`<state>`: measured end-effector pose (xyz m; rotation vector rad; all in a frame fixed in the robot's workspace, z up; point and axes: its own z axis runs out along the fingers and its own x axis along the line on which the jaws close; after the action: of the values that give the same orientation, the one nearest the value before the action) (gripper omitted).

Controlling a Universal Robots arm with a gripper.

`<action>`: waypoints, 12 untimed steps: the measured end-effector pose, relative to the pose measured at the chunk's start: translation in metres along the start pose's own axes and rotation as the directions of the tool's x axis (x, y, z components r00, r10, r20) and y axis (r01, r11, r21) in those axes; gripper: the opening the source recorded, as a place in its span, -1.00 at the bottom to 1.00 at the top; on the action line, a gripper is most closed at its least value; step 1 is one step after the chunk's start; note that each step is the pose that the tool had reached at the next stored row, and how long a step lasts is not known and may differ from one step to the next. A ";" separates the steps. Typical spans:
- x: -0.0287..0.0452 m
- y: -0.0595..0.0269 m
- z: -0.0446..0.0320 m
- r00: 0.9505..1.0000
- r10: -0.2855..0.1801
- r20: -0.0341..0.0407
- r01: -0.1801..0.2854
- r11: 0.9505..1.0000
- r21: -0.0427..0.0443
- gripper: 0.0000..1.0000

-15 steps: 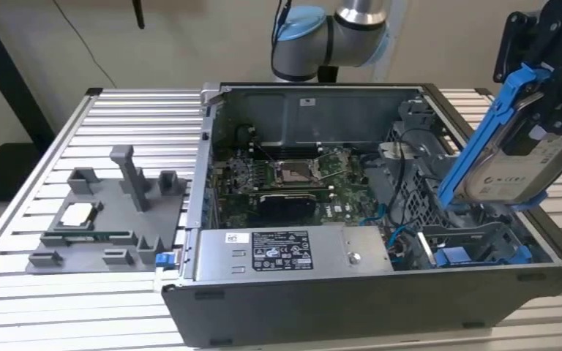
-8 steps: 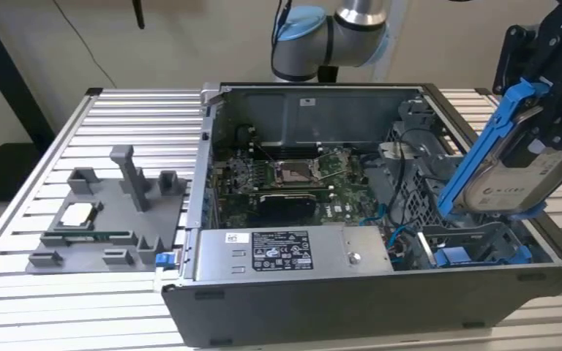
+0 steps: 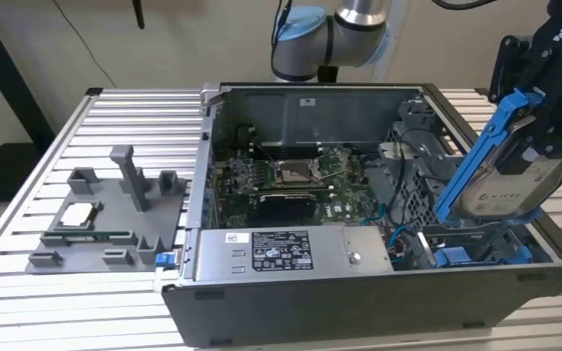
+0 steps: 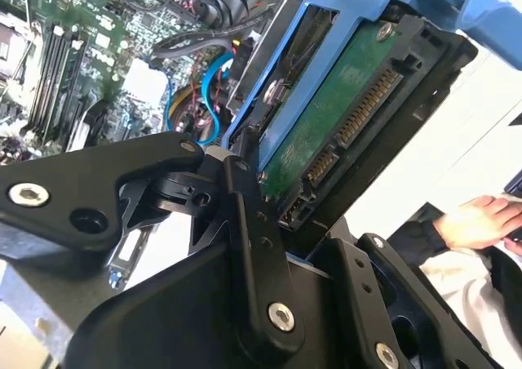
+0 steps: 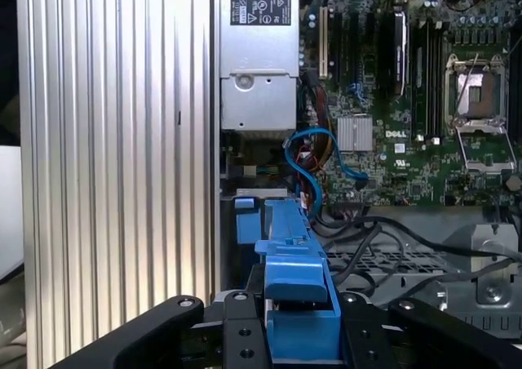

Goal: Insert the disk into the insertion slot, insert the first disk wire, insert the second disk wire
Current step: 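Insert the disk into the insertion slot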

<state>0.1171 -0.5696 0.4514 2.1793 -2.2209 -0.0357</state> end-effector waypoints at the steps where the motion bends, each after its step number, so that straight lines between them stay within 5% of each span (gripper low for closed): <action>1: 0.0000 0.0000 0.0003 1.000 0.000 0.000 0.000 1.000 0.000 -0.35; 12: 0.0000 0.0000 0.0011 1.000 0.000 0.000 0.000 1.000 0.000 -0.35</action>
<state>0.1171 -0.5696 0.4503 2.1794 -2.2210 -0.0358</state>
